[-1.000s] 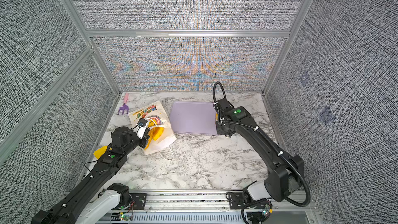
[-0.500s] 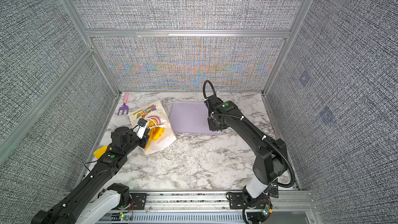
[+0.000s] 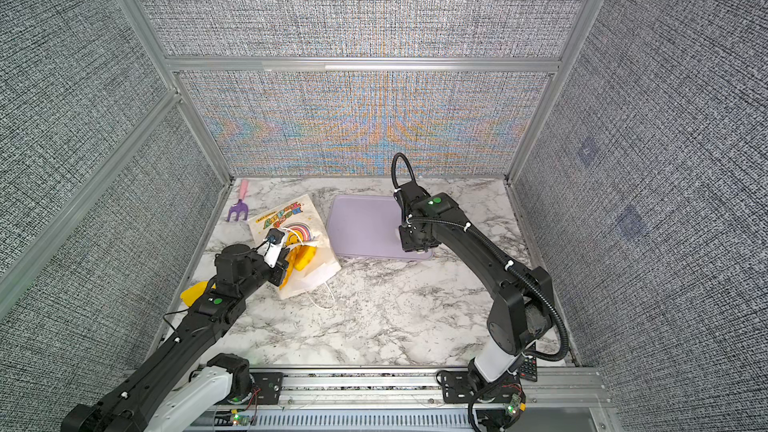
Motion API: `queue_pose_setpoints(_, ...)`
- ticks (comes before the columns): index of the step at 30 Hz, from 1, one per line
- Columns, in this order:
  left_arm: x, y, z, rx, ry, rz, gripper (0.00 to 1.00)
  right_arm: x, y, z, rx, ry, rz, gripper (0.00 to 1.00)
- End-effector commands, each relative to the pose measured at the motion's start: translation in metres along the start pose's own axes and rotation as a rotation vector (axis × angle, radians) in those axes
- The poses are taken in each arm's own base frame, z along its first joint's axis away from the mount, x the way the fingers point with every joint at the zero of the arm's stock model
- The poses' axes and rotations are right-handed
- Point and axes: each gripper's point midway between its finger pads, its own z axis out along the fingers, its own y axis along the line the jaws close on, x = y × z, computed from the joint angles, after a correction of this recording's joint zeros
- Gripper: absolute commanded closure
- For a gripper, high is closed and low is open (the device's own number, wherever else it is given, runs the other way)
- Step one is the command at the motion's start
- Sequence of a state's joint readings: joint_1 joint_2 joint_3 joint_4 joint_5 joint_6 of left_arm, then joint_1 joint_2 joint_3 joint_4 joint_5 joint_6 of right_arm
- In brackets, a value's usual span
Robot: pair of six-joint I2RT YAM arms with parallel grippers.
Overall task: Take the fake bread out of the paper bag
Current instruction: 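Open the tongs to drop the ring bread onto the tray, then move the tongs back into the bag mouth and pinch another bread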
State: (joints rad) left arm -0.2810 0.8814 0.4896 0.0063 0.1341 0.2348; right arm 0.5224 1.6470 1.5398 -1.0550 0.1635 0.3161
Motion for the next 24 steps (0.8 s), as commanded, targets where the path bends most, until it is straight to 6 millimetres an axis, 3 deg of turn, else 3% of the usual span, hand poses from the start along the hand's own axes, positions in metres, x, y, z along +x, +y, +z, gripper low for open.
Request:
queue_pose_setpoints(1, -0.006, 0.000, 0.000, 0.002, -0.019, -0.002, 1.00, -0.010, 0.010, -0.008, -0.050, -0.035, 0.001, 0.53)
queue_pose_setpoints(17, -0.006, -0.002, 0.000, 0.017, -0.020, 0.006, 1.00, -0.009, 0.051, 0.002, -0.257, -0.043, 0.081, 0.54)
queue_pose_setpoints(24, -0.006, -0.003, 0.000, 0.022, -0.025, 0.007, 1.00, -0.009, 0.054, -0.023, -0.328, -0.111, 0.119, 0.57)
